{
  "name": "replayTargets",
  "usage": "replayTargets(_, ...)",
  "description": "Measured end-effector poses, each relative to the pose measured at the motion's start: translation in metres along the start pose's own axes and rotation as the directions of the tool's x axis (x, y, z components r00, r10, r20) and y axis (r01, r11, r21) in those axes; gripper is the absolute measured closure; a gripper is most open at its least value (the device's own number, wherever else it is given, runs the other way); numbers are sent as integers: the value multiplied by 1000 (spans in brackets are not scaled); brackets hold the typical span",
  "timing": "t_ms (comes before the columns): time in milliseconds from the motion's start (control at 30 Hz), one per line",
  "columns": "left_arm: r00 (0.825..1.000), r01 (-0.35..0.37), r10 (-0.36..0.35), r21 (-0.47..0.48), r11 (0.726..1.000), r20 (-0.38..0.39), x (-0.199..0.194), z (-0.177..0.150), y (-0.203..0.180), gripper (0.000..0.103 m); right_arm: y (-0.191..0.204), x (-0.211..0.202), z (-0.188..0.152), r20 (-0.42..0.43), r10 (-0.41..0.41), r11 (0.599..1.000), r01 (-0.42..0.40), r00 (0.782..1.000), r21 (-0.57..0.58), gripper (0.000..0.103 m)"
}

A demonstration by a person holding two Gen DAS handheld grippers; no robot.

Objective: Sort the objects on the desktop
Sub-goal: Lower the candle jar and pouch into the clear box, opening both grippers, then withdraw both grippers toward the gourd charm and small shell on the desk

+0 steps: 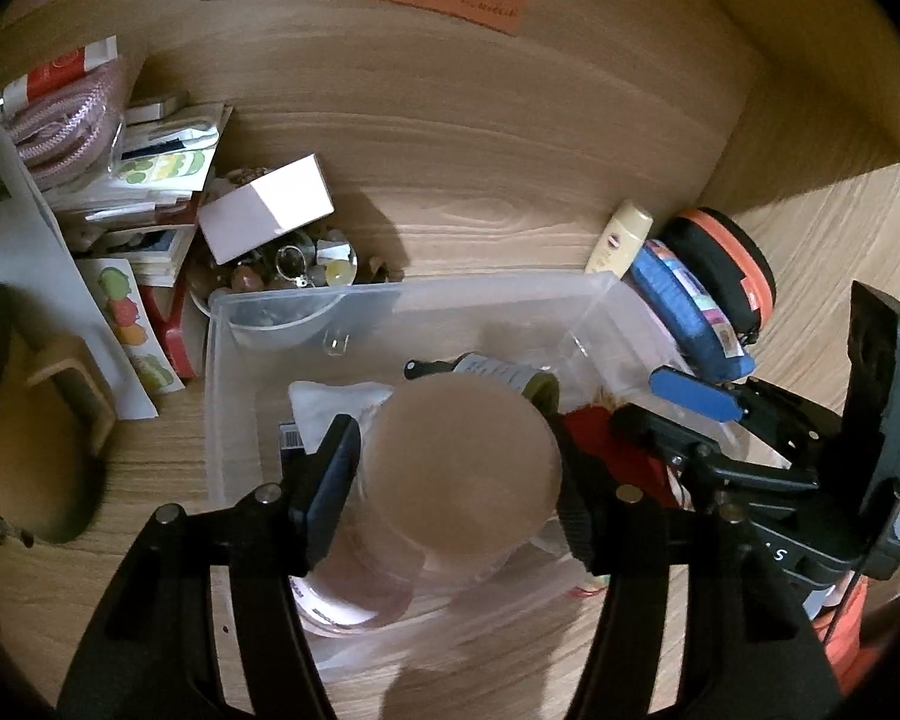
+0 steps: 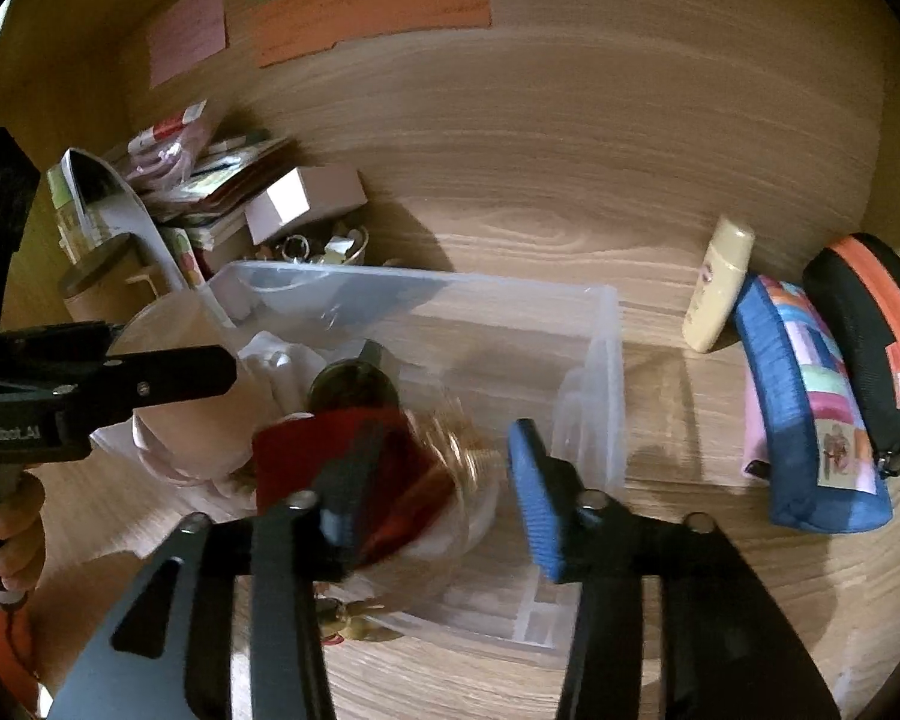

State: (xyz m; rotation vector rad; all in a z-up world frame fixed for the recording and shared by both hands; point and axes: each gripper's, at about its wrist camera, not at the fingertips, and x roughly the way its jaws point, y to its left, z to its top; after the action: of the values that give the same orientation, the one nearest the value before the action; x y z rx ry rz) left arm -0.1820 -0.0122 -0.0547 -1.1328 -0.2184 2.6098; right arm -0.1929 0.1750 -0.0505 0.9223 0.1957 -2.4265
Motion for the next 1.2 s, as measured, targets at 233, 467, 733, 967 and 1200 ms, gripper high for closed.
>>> replayTargets(233, 1000, -15, 15, 7, 1000, 19, -8, 0, -7, 32, 0, -10, 3, 35, -19, 1000, 19, 999, -3, 45)
replayTargets(467, 996, -56, 54, 24, 998, 65, -28, 2, -14, 26, 3, -15, 3, 61, -44, 999, 45, 997, -19, 42)
replayTargets(733, 992, -100, 101, -6, 995, 72, -43, -8, -7, 19, 6, -20, 3, 91, -67, 997, 70, 994, -33, 31)
replayTargets(967, 987, -139, 140, -16, 990, 80, -62, -26, -2, 16, 5, -24, 3, 97, -79, 996, 82, 992, -30, 31)
replayTargets(1200, 986, -140, 141, -19, 990, 88, -75, -41, -1, 15, 13, -38, 0, 108, -86, 994, 93, 990, -53, 21)
